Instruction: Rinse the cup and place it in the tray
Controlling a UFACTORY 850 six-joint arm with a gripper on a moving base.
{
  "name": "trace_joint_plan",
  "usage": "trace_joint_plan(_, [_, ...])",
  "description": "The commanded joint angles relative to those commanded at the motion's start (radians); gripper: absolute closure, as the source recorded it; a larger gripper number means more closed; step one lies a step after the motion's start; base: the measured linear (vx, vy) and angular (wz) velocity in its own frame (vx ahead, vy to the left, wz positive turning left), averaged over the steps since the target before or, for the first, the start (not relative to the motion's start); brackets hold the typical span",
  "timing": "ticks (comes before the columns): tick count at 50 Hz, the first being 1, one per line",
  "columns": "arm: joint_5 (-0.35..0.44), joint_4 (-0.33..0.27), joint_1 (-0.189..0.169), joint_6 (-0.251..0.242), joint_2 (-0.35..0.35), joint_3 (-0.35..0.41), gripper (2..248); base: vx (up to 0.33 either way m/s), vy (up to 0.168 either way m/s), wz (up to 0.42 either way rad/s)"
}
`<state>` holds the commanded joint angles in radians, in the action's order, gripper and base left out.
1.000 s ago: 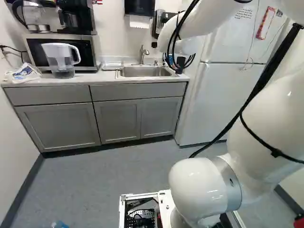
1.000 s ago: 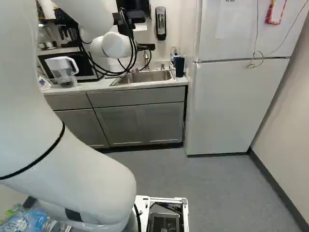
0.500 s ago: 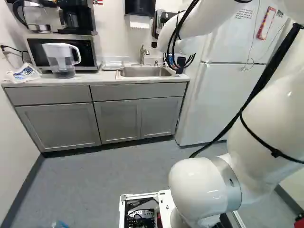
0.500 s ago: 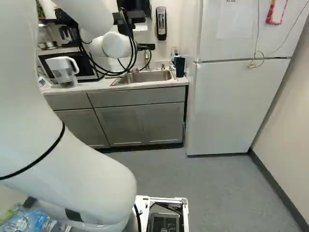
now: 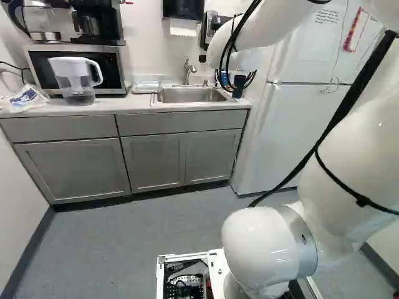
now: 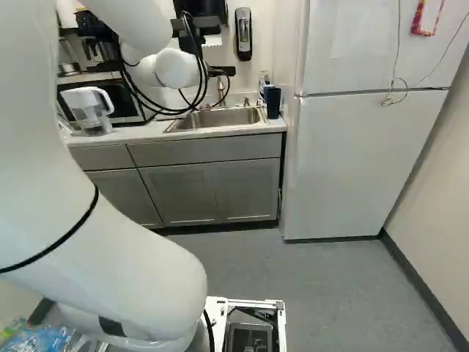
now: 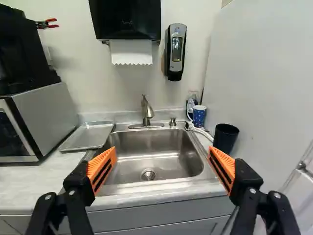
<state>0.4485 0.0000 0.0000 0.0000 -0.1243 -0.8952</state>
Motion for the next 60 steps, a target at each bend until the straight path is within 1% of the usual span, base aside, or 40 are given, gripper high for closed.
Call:
trace_joint_plan(14, [0.0, 0.0, 0.0, 0.0, 0.0, 0.0, 3, 0.127, 0.047, -0.014])
trace_joint_plan(60, [0.0, 0.0, 0.0, 0.0, 0.0, 0.0, 3, 0.116, 0.069, -0.026])
